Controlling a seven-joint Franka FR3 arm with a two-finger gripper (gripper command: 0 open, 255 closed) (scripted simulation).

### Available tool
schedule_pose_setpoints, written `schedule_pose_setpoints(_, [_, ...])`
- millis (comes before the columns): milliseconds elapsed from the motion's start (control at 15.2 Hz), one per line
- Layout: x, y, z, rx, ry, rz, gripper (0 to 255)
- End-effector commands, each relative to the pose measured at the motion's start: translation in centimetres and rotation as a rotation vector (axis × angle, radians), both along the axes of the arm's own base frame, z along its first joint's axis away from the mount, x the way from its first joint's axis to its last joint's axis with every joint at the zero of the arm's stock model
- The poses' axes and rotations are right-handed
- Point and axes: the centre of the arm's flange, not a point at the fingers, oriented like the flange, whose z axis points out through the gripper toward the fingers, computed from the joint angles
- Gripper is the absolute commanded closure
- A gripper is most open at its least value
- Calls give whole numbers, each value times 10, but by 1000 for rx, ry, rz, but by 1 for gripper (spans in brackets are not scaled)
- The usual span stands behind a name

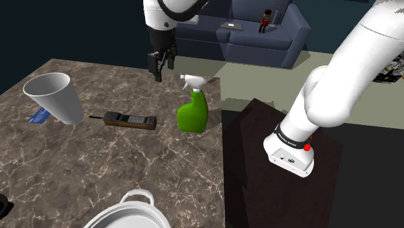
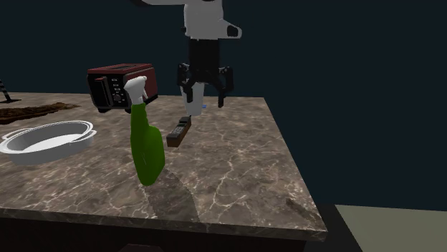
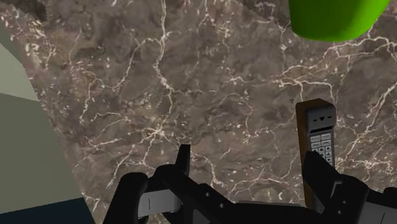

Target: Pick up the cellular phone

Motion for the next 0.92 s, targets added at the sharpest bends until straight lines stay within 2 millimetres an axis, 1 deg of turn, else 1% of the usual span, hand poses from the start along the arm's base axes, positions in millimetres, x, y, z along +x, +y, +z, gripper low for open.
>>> schedule_pose_setpoints(0, [6, 24, -14, -3, -5, 38, 0])
schedule_pose_setpoints(462, [27, 103, -59, -15, -21, 168, 0])
schedule_pose_setpoints(858, [37, 171, -99, -26, -35, 279, 0])
